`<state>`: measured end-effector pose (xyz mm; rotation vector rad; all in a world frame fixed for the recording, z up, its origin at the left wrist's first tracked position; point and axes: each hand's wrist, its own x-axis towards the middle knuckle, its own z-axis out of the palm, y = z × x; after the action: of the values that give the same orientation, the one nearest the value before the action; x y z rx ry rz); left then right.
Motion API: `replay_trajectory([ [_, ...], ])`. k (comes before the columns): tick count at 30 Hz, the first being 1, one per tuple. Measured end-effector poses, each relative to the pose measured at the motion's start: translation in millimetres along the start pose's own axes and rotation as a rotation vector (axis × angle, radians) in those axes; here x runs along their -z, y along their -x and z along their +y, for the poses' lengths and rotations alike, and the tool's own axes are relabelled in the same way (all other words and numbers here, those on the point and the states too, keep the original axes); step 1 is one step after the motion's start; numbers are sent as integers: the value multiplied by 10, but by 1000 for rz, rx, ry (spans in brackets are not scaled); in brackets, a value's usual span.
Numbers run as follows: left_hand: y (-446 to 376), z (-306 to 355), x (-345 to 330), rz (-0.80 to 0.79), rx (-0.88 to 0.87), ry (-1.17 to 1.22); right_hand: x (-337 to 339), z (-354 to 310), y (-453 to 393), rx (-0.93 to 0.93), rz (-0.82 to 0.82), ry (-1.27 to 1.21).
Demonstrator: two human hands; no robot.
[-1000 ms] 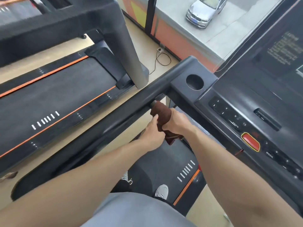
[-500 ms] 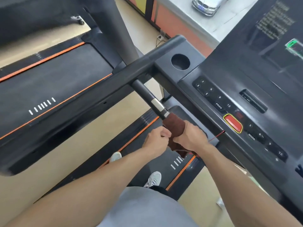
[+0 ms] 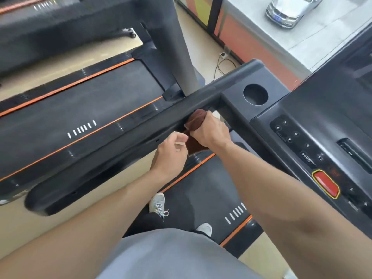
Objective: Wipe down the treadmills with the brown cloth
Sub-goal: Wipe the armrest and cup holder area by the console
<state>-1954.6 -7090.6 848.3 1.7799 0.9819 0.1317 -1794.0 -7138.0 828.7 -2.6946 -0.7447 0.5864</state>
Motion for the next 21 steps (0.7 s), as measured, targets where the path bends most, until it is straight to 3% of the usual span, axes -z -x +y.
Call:
replay_trajectory([
  [8, -141, 188, -164, -201, -294, -239, 113, 367, 229, -67, -173, 42],
  [15, 79, 286, -834, -237, -313, -156, 327, 1452, 1427, -255, -288, 133],
  [21, 102, 198, -829, -232, -322, -105, 188, 1456, 1443, -249, -132, 210],
])
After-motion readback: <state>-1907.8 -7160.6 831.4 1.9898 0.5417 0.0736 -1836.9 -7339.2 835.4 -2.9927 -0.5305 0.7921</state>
